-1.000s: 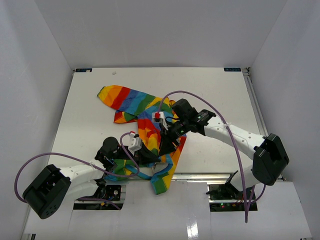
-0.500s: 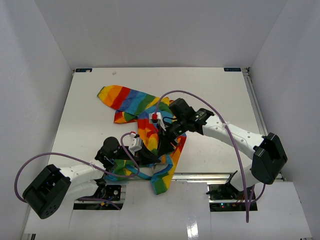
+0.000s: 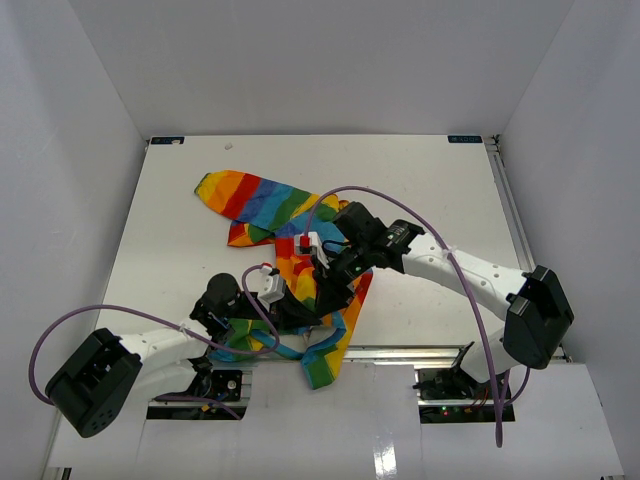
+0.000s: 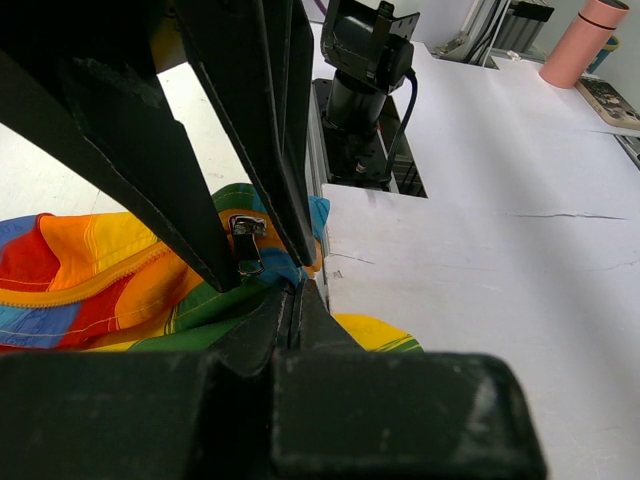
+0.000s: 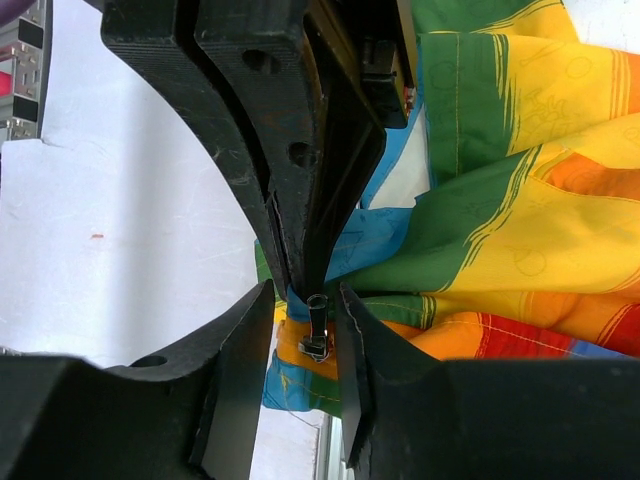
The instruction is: Zip up the jacket
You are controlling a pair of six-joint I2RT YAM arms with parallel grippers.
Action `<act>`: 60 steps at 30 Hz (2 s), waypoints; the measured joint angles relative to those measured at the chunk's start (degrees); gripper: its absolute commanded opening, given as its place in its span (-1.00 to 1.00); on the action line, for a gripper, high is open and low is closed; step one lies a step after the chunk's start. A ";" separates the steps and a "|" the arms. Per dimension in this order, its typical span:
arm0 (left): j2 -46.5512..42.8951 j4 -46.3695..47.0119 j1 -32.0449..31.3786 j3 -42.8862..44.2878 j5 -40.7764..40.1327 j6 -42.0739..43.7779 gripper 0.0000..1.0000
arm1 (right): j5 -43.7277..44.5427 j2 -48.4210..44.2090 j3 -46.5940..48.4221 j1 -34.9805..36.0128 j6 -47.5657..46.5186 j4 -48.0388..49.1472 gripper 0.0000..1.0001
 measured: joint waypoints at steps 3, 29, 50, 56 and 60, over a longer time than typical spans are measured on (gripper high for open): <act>0.19 -0.02 0.00 0.00 0.00 0.00 -1.00 | 0.40 -0.02 0.02 0.19 -0.13 -0.12 -0.42; -0.19 -1.52 -0.04 0.09 -0.39 0.32 -1.00 | 0.99 -0.04 0.02 0.49 -1.36 -0.43 -0.85; -3.83 -3.70 0.02 0.42 -8.98 1.44 -1.00 | 20.31 -7.84 -10.83 -5.37 27.32 20.45 -0.85; -4.75 -3.60 0.02 0.39 -9.35 0.78 -1.00 | 26.36 -11.38 -18.22 -5.43 35.53 31.45 -0.85; -5.46 -2.71 0.04 0.39 -9.50 -0.08 -1.00 | 29.42 -13.01 -20.88 -5.96 38.12 36.00 -0.85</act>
